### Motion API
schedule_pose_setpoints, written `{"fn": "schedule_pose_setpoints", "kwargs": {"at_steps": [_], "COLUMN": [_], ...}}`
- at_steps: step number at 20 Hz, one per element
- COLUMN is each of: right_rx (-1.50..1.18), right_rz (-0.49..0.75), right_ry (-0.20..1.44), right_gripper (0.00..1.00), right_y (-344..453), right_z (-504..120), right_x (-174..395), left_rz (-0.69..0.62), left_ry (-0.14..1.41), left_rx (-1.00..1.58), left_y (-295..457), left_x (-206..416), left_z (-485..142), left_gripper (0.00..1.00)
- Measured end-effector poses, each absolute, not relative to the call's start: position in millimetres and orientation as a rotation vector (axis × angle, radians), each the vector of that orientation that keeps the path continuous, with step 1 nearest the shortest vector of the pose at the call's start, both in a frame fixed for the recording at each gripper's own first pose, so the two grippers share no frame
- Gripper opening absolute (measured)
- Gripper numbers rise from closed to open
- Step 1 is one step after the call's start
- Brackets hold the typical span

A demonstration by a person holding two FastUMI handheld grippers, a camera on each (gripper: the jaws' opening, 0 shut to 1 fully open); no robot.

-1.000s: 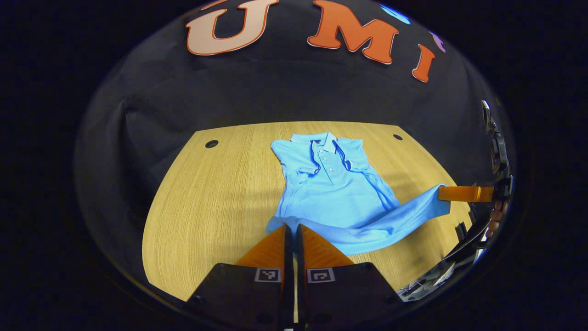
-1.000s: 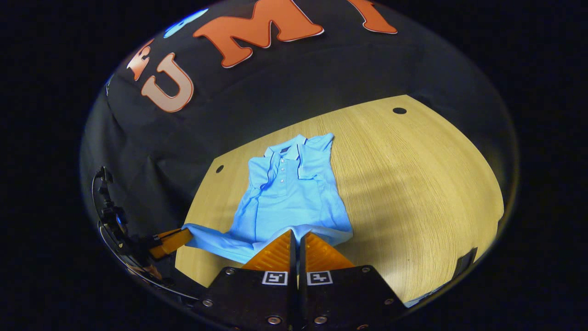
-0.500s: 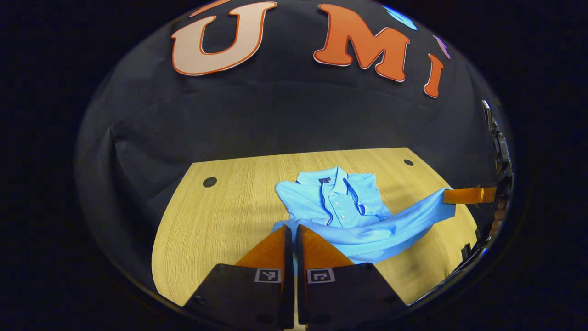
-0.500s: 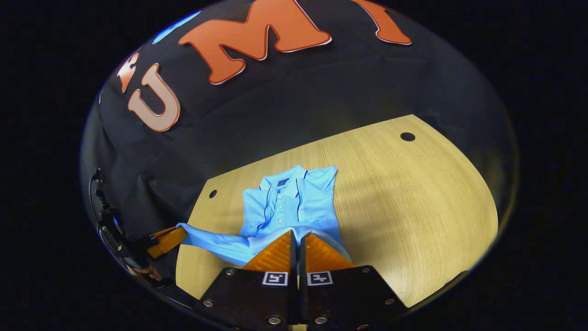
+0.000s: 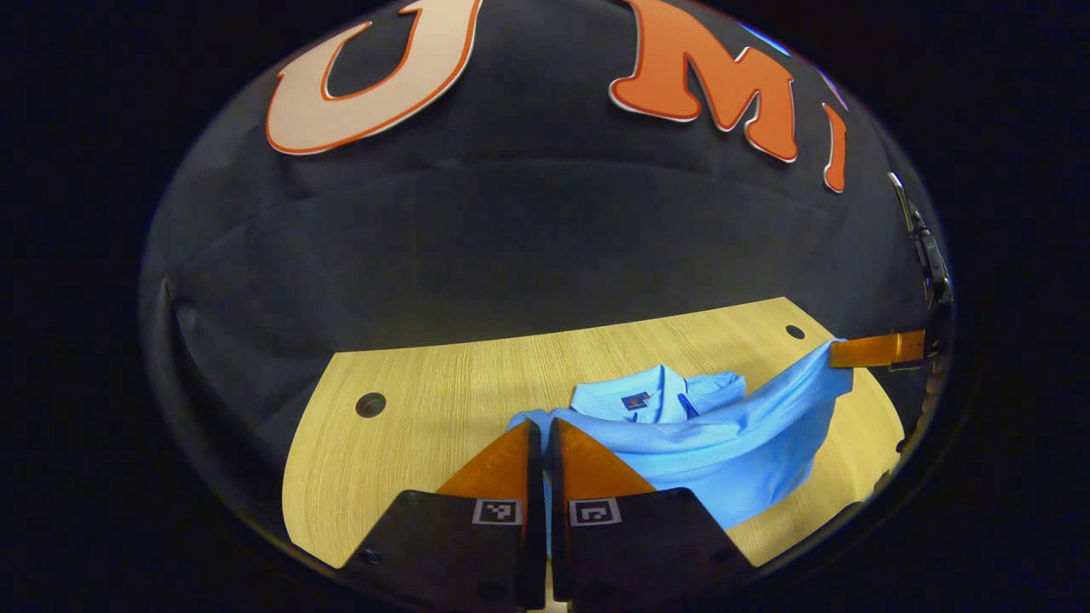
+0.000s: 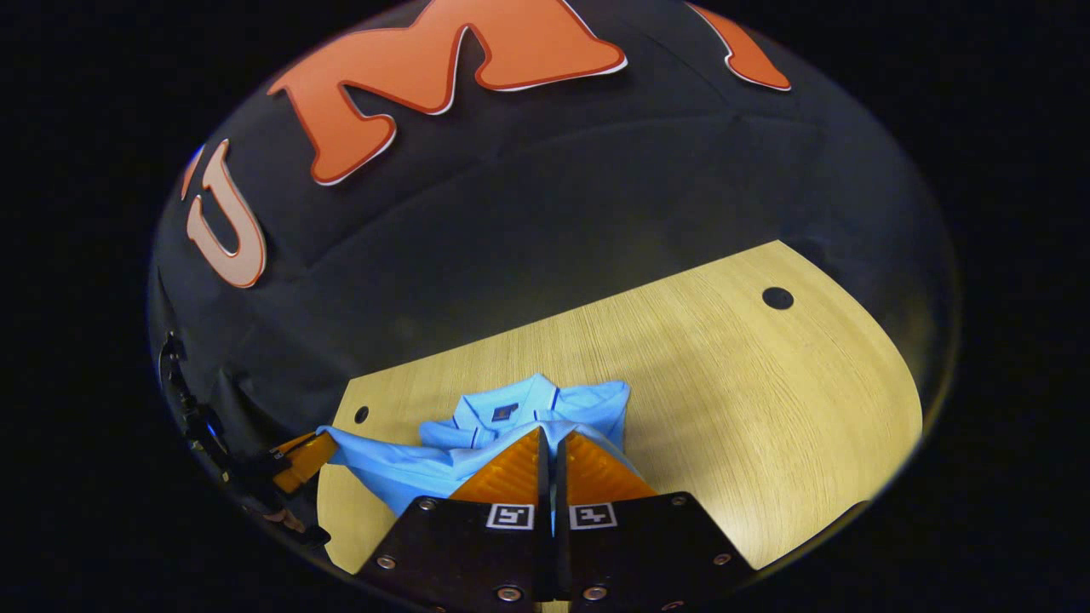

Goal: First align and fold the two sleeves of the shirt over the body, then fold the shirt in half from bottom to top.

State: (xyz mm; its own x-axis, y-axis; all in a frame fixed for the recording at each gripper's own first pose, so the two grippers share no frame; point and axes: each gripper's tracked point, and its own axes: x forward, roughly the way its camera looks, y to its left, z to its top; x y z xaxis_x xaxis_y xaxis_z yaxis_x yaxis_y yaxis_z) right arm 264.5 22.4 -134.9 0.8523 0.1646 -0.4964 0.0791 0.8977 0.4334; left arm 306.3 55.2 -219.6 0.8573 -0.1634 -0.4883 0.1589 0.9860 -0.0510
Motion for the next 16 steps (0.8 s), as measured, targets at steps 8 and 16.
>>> {"fn": "schedule_pose_setpoints", "kwargs": {"at_steps": [8, 16], "right_rx": [0.465, 0.417], "right_rz": [0.027, 0.056], "right_ry": [0.607, 0.569], "right_gripper": [0.01, 0.84], "right_y": [17.1, 21.4], "right_z": [-173.3, -166.3], "right_x": [351.9, 348.3], "left_rz": [-0.165, -0.15], "left_ry": [0.576, 0.594], "left_rx": [0.018, 0.001], "left_y": [58.1, 61.0], "left_x": [391.0, 372.3], "left_z": [-271.7, -262.4], "left_gripper": [0.07, 0.53]}}
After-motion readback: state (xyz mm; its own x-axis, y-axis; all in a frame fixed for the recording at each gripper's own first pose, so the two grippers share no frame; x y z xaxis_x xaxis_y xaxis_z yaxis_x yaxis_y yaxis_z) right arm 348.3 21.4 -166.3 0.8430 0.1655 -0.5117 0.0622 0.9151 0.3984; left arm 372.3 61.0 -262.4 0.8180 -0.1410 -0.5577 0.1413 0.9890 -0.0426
